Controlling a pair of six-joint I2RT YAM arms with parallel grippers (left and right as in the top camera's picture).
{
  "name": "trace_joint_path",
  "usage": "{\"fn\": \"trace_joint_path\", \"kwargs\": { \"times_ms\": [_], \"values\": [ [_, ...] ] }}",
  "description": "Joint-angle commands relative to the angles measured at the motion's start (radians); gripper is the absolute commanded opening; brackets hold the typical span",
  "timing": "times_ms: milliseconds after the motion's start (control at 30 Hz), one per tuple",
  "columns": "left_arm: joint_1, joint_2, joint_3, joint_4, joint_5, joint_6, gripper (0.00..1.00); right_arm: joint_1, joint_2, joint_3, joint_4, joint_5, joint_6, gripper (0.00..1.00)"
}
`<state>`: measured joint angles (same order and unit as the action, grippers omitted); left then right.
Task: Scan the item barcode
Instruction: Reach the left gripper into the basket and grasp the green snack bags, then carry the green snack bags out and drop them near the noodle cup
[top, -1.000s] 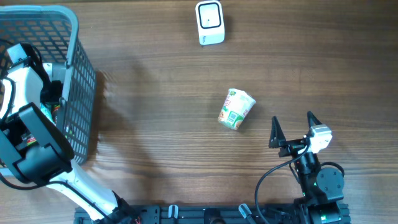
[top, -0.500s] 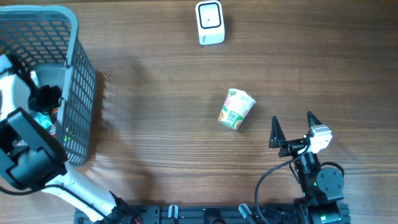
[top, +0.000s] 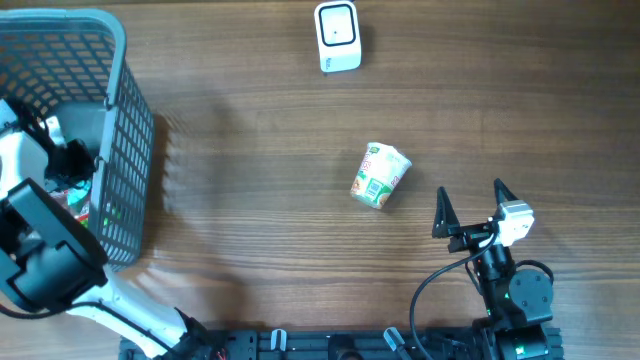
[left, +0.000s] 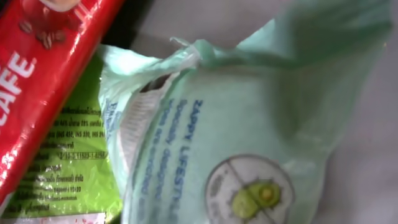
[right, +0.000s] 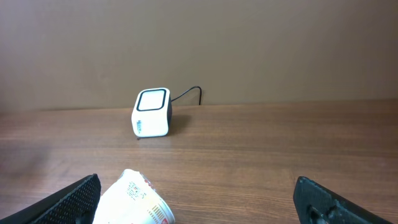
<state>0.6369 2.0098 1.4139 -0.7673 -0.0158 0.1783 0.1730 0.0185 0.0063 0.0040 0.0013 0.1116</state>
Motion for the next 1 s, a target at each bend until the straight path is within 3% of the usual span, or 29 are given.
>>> {"fn": "trace_joint_path", "kwargs": {
  "times_ms": [0,233,533,767,967],
  "values": [
    [-0.025,0.07,0.121,-0.154,0.003,-0.03,0.06,-0.002,-0.005,-0.001,0.004,0.016,-0.004,1.0],
    [-0.086,-0.082,0.505,-0.325,-0.001,-0.171,0.04,-0.002,-0.005,-0.001,0.004,0.016,-0.004,1.0],
    [-0.241,-0.408,0.757,-0.252,0.0,-0.322,0.04,-0.002,-0.005,-0.001,0.004,0.016,-0.004,1.0],
    [-0.617,-0.572,0.768,-0.255,-0.037,-0.386,0.04,-0.002,-0.005,-0.001,0.004,0.016,-0.004,1.0],
    [-0.949,-0.537,0.765,-0.487,-0.152,-0.494,0.04,-0.002,-0.005,-0.001,0.004,0.016,-0.004,1.0]
  ]
}}
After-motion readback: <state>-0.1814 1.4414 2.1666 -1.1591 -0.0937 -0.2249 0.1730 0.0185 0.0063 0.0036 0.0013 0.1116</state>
